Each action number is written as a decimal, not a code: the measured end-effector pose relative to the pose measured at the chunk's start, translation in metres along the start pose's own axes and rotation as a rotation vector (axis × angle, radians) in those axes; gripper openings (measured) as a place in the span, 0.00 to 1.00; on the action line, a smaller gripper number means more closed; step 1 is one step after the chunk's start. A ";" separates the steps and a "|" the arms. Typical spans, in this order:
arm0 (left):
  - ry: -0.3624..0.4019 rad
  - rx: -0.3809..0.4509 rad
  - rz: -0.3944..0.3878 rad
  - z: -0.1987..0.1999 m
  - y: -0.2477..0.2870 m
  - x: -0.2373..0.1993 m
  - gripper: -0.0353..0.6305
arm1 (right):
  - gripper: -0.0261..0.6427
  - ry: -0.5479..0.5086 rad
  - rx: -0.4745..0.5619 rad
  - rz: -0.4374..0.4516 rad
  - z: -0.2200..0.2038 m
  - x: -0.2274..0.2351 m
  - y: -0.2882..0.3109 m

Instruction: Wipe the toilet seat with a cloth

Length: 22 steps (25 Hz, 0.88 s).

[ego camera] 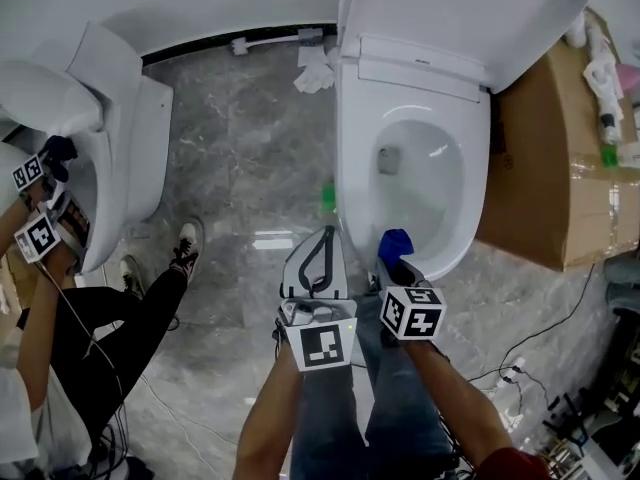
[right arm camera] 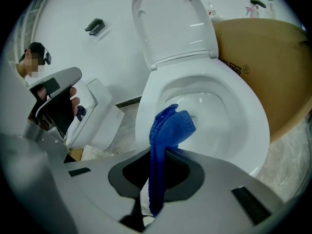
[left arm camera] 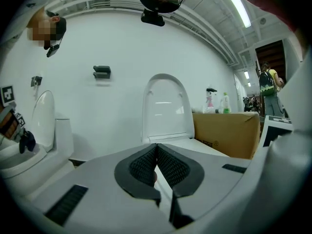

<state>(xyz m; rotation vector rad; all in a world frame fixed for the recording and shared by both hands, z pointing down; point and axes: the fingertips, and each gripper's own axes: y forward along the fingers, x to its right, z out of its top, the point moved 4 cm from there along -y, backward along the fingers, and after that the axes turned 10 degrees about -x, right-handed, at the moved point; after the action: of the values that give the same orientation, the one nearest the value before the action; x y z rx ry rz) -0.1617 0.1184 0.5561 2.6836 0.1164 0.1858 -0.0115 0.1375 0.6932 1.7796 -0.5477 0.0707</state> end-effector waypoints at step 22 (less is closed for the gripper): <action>-0.083 -0.046 0.133 -0.002 0.018 -0.061 0.08 | 0.12 -0.215 0.054 0.099 0.135 -0.072 0.065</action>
<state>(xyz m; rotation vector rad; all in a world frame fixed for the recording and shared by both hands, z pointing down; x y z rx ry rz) -0.2217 0.0963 0.5585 2.6494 -0.0911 0.1161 -0.1332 0.0242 0.6897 1.8239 -0.7953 -0.0386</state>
